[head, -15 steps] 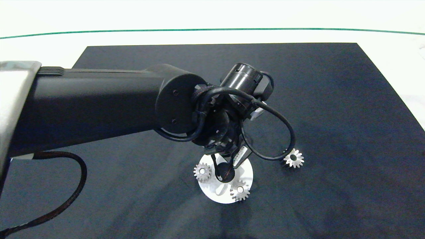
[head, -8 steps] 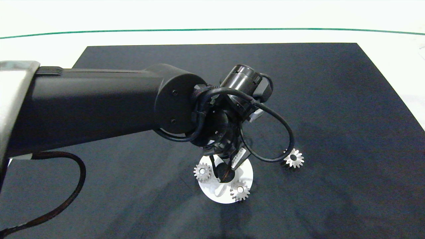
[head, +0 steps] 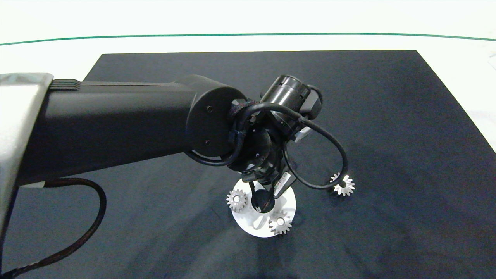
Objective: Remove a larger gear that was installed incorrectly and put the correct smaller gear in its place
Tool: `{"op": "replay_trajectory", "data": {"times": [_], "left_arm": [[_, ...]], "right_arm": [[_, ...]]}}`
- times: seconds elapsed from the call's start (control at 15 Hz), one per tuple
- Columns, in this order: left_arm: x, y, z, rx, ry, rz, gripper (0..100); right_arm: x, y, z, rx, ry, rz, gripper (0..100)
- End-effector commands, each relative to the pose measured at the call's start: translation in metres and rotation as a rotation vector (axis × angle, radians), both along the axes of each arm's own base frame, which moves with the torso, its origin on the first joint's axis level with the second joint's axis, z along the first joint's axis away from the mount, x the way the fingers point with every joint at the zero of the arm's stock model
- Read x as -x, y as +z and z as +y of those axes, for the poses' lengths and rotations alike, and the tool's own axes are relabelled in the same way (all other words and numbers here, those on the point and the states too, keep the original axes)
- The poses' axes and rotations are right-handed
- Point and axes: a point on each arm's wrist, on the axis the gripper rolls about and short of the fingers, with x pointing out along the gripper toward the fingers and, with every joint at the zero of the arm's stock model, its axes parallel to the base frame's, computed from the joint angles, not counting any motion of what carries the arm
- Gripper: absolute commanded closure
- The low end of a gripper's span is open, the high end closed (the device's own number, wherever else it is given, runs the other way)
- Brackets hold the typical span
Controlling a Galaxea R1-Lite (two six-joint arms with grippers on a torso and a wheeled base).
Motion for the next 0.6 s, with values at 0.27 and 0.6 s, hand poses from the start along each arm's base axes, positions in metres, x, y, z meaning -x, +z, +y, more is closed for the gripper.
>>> {"op": "replay_trajectory", "data": {"times": [0.27, 0.6], "left_arm": [[-0.0032, -0.0025, -0.0055, -0.001, -0.002, -0.002, 69], [0.0008, -0.0039, -0.0083, -0.006, -0.013, 0.003, 69]], "right_arm": [[-0.0001, 0.0001, 0.0001, 0.001, 0.0, -0.002, 0], [-0.0001, 0.0001, 0.0001, 0.001, 0.0, -0.002, 0]]}}
